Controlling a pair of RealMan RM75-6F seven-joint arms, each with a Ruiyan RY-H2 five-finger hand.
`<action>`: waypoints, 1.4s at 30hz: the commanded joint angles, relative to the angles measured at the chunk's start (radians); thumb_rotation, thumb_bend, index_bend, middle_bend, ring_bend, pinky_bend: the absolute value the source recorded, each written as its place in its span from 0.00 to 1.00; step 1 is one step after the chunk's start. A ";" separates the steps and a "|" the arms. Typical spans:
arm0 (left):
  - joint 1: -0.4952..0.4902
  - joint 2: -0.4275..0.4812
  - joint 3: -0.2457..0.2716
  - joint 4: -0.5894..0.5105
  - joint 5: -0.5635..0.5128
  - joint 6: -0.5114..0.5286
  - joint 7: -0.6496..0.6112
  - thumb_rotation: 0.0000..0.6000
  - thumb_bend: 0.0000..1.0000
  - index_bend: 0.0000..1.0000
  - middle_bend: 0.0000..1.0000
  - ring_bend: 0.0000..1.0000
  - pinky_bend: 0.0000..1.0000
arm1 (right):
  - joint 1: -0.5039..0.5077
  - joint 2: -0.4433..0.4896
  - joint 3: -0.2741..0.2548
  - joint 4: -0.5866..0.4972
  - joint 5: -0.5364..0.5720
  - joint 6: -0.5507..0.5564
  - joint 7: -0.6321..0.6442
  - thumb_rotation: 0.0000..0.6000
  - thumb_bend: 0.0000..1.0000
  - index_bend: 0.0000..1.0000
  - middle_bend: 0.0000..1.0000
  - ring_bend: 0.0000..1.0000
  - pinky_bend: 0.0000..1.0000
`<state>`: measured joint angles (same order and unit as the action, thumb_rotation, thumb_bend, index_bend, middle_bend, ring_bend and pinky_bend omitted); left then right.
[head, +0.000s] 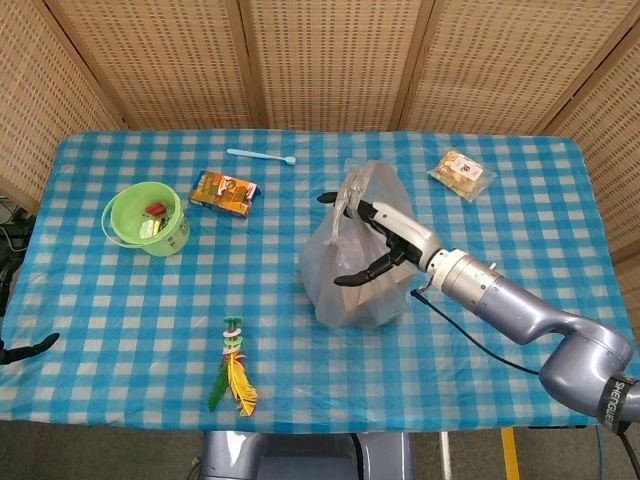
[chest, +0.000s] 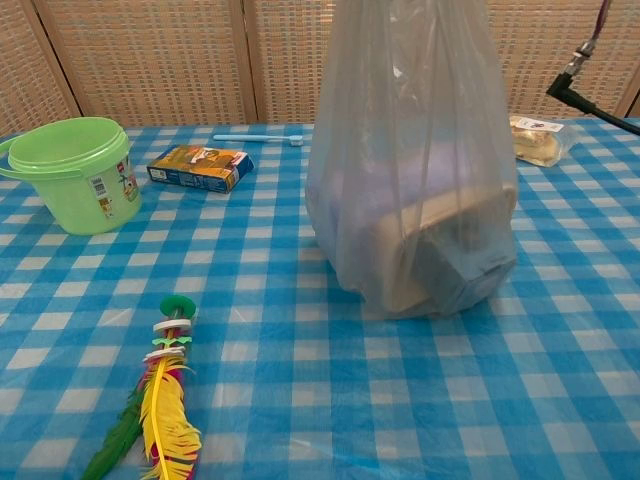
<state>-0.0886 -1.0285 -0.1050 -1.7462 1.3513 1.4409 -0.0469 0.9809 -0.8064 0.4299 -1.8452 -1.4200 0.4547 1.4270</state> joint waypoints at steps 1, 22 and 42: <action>-0.003 0.002 -0.004 0.001 -0.007 -0.006 -0.005 1.00 0.00 0.00 0.00 0.00 0.00 | 0.038 -0.063 0.045 0.025 0.066 -0.039 0.140 1.00 0.00 0.12 0.15 0.02 0.02; -0.014 0.011 -0.018 0.018 -0.048 -0.036 -0.036 1.00 0.00 0.00 0.00 0.00 0.00 | 0.112 -0.165 0.131 0.130 0.070 -0.130 0.270 1.00 0.10 0.74 0.82 0.83 0.92; -0.015 0.017 -0.017 0.019 -0.045 -0.041 -0.051 1.00 0.00 0.00 0.00 0.00 0.00 | 0.159 -0.128 0.091 0.093 0.456 -0.116 -0.154 1.00 1.00 0.90 0.90 0.90 1.00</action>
<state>-0.1034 -1.0113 -0.1215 -1.7271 1.3064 1.3996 -0.0975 1.1326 -0.9402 0.5212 -1.7476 -0.9867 0.3335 1.2949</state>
